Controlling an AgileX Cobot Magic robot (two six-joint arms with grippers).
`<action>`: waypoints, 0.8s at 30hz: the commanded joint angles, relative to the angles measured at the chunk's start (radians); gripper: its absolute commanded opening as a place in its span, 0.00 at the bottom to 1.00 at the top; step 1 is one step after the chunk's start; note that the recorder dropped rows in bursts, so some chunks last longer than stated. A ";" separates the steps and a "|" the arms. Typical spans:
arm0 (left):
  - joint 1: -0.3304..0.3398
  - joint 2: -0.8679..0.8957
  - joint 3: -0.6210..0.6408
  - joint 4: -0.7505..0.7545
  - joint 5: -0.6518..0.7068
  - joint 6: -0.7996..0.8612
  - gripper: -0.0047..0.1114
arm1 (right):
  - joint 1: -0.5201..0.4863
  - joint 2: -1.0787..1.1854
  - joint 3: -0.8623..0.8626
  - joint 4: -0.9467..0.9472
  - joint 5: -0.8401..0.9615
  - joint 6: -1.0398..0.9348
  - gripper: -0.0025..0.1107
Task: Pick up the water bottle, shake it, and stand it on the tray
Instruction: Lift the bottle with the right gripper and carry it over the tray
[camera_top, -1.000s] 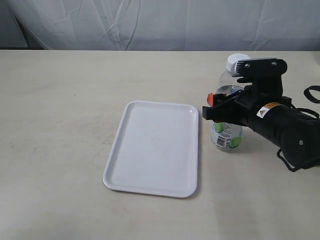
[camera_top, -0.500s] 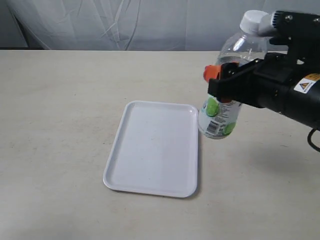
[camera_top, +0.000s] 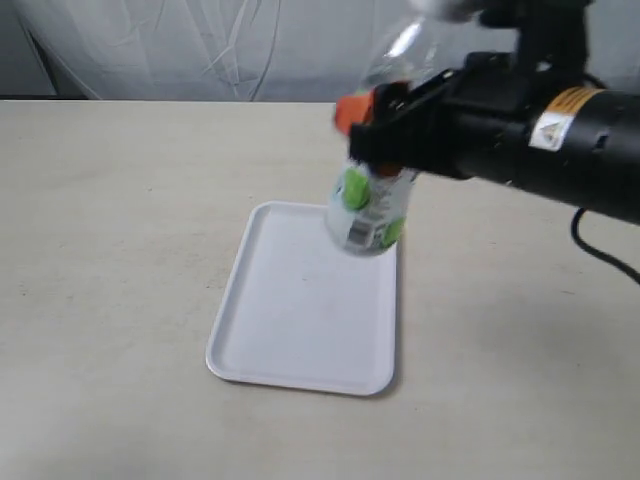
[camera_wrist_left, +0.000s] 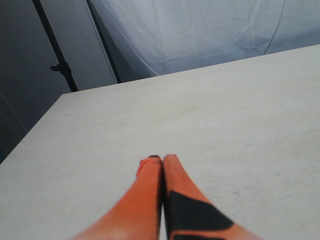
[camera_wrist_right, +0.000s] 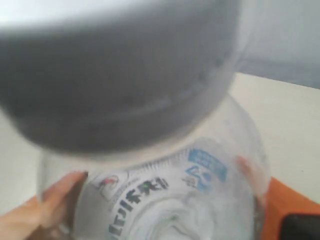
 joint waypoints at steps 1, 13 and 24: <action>0.001 -0.004 0.002 -0.004 -0.013 -0.007 0.04 | 0.095 -0.011 -0.084 -0.400 0.219 -0.022 0.02; 0.001 -0.004 0.002 -0.004 -0.013 -0.007 0.04 | 0.083 -0.005 -0.100 -0.767 0.159 0.483 0.02; 0.001 -0.004 0.002 -0.004 -0.013 -0.007 0.04 | -0.026 0.012 -0.064 -0.988 -0.229 1.007 0.02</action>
